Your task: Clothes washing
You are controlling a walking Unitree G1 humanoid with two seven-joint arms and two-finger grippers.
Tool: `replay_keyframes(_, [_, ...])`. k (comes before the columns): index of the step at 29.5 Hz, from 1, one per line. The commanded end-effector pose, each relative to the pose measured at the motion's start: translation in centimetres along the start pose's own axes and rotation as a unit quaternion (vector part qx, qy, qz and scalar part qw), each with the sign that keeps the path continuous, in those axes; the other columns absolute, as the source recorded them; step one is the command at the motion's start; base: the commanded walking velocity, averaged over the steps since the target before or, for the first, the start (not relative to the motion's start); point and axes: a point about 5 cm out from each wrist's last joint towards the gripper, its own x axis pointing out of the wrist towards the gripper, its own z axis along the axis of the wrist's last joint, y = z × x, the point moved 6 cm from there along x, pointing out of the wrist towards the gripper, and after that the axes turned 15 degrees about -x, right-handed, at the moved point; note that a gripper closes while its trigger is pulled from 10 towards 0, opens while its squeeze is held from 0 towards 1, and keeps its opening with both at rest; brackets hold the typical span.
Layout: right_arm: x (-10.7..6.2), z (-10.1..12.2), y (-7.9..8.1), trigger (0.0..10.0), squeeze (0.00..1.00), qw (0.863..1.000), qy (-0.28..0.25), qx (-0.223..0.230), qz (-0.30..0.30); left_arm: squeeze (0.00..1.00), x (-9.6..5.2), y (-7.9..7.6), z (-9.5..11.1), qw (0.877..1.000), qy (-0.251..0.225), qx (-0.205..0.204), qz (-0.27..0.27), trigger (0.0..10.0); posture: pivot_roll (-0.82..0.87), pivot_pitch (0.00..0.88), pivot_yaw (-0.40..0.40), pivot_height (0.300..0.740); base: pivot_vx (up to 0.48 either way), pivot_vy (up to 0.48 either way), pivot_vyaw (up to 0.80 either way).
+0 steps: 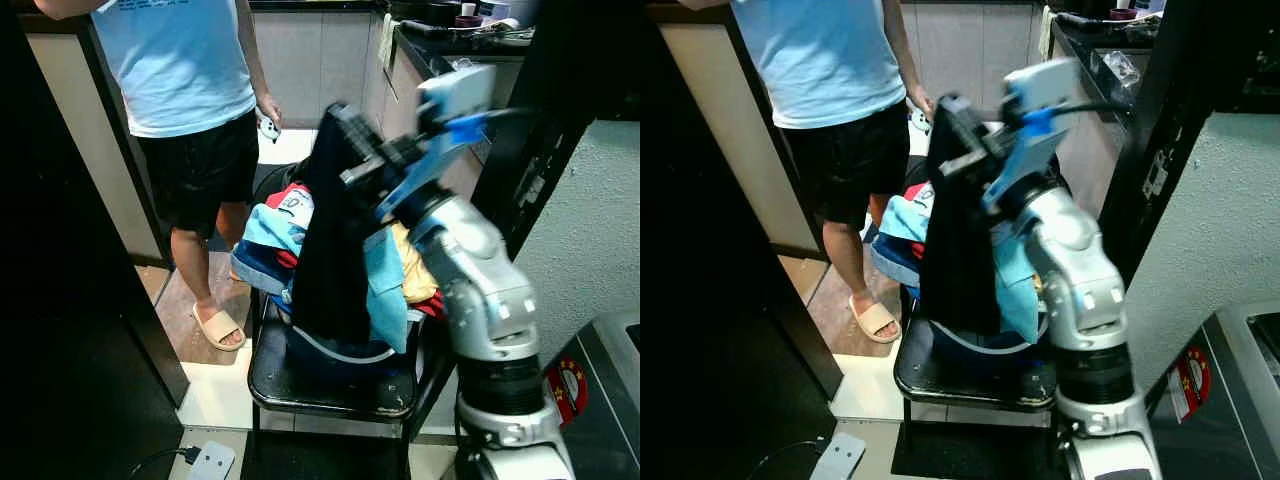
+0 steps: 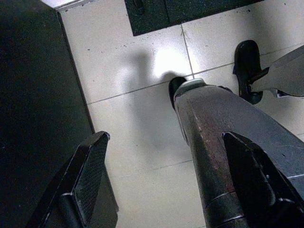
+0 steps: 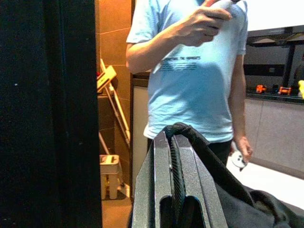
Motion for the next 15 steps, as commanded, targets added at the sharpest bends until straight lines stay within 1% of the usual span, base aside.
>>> replay_keyframes(1, [0.4,0.3,-0.2,0.0,0.00,1.000,-0.003,-0.004,-0.007,0.00,-0.1,-0.1,-1.3,1.000,0.022,-0.001,0.001,10.0,0.04,0.017,-0.036,0.740,0.000,0.000,0.00])
replay_keyframes(2, [0.4,0.3,-0.2,0.0,0.00,1.000,-0.003,-0.004,-0.007,0.00,-0.1,-0.1,-1.3,1.000,0.022,-0.001,0.001,10.0,0.04,0.017,-0.036,0.740,0.000,0.000,0.00])
replay_keyframes(4, [0.5,-0.6,-0.2,0.0,0.00,0.999,0.019,-0.031,-0.008,0.00,-0.1,-0.2,-1.3,1.000,0.022,-0.001,0.001,10.0,0.04,0.017,-0.037,0.740,0.000,0.000,0.00])
replay_keyframes(5, [0.5,-0.6,-0.2,0.0,0.00,0.999,0.019,-0.031,-0.008,0.00,-0.1,-0.2,-1.3,1.000,0.022,-0.001,0.001,10.0,0.04,0.017,-0.037,0.740,0.000,0.000,0.00])
replay_keyframes(6, [0.6,-1.2,0.0,0.0,0.00,0.998,0.031,-0.048,-0.007,0.00,-0.1,-0.2,-1.3,1.000,0.023,-0.001,0.001,10.0,0.04,0.016,-0.039,0.740,0.000,0.000,0.00])
replay_keyframes(8, [0.8,-2.3,0.6,0.0,0.00,0.997,0.047,-0.057,-0.004,0.00,-0.1,-0.3,-1.3,1.000,0.023,-0.001,0.000,10.0,0.04,0.015,-0.043,0.740,0.000,0.000,0.00])
replay_keyframes(10, [1.0,-2.6,0.8,0.0,0.00,0.997,0.053,-0.061,-0.004,0.00,0.0,-0.3,-1.3,1.000,0.023,-0.001,0.000,10.0,0.04,0.015,-0.044,0.740,0.000,0.000,0.00])
replay_keyframes(11, [1.5,-3.1,1.4,0.0,0.00,0.996,0.060,-0.073,-0.003,0.00,0.0,-0.3,-1.3,1.000,0.022,-0.001,0.000,10.0,0.04,0.015,-0.046,0.740,0.000,0.000,0.00])
replay_keyframes(12, [1.5,-3.1,1.4,0.0,0.00,0.996,0.060,-0.073,-0.003,0.00,0.0,-0.3,-1.3,1.000,0.022,-0.001,0.000,10.0,0.04,0.015,-0.046,0.740,0.000,0.000,0.00])
replay_keyframes(14, [1.8,-3.6,2.7,0.0,0.00,0.994,0.065,-0.083,0.020,0.00,0.0,-0.4,-1.2,1.000,0.021,-0.001,0.000,10.0,0.05,0.015,-0.050,0.740,0.000,0.000,0.00])
replay_keyframes(15, [1.8,-3.6,2.7,0.0,0.00,0.994,0.065,-0.083,0.020,0.00,0.0,-0.4,-1.2,1.000,0.021,-0.001,0.000,10.0,0.05,0.015,-0.050,0.740,0.000,0.000,0.00])
